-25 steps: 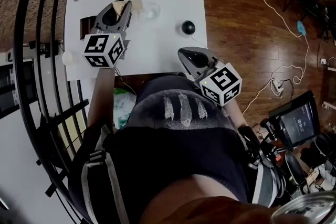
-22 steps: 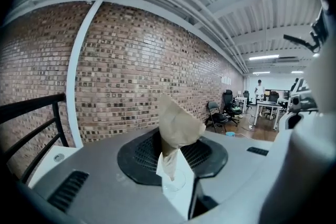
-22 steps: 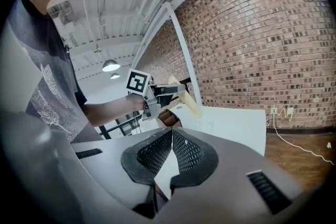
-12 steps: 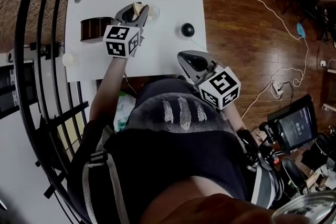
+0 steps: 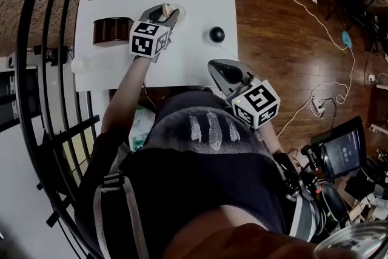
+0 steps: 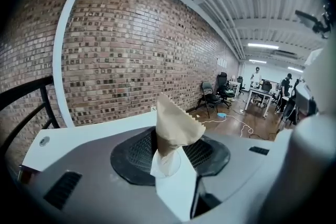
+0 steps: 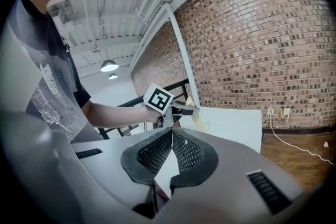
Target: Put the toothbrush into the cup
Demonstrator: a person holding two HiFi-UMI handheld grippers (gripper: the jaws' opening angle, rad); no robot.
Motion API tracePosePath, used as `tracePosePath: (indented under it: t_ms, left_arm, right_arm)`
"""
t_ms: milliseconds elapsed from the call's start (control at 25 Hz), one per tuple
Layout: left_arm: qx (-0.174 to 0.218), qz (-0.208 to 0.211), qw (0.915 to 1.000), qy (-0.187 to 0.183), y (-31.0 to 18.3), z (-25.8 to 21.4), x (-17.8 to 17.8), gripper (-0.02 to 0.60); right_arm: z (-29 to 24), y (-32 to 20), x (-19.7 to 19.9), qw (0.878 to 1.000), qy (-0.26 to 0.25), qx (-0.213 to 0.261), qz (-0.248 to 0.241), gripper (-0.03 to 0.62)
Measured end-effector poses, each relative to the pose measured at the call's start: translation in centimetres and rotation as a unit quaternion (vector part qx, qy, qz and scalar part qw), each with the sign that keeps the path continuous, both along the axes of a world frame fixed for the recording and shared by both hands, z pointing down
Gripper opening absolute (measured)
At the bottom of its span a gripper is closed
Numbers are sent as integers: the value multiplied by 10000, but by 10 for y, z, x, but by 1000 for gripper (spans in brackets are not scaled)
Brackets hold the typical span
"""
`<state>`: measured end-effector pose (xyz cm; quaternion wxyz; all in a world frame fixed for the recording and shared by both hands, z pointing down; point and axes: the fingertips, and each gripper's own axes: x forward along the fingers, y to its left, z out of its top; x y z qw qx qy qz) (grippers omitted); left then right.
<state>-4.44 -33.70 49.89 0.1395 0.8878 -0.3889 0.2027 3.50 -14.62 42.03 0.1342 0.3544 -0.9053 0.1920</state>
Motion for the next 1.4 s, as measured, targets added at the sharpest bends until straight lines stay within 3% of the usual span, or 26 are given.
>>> tracePosePath:
  t_ms: [80,200,400,560,800,1200,1240,1280,1360,1400]
  left_arm:
    - [-51,41,9999,-77,-4,7,-1,162]
    - [-173,77,9997,-156,-10,14,-1,300]
    - [-219,14,9992,-338,-16,17,-12,407]
    - [27,-209,9987,-464,-15,-4,-25,431]
    - [701,-493,9952,-463,9,-65,-36,432]
    - [1479,-463,9879,49,73,-130,-40,428]
    - [1503,-453,9875,109,81,-134,-38,410]
    - [1528,-455,9871,160,91,-137,-37,351]
    - [1611,-559,9852,180,113,-143,-39,183]
    - [1666,-652,9838,140,123,-144,-43,54]
  right_arm:
    - [1,-3,-1,10000,7,13,-12,2]
    - [1,-6,-2,10000,17,54,-28,2]
    - [0,-7,-4,9999,6,129,-63,2]
    - [-8,-3,1,9996,-65,242,-114,2]
    - [-18,9,10,9987,-170,393,-291,2]
    - [-17,7,-15,9934,-399,479,-962,2]
    - [-17,7,-16,9926,-417,462,-1042,2]
    - [-16,9,-17,9917,-430,440,-1131,2]
    - [-16,17,-20,9894,-442,389,-1326,2]
    - [-16,21,-22,9882,-447,369,-1415,2]
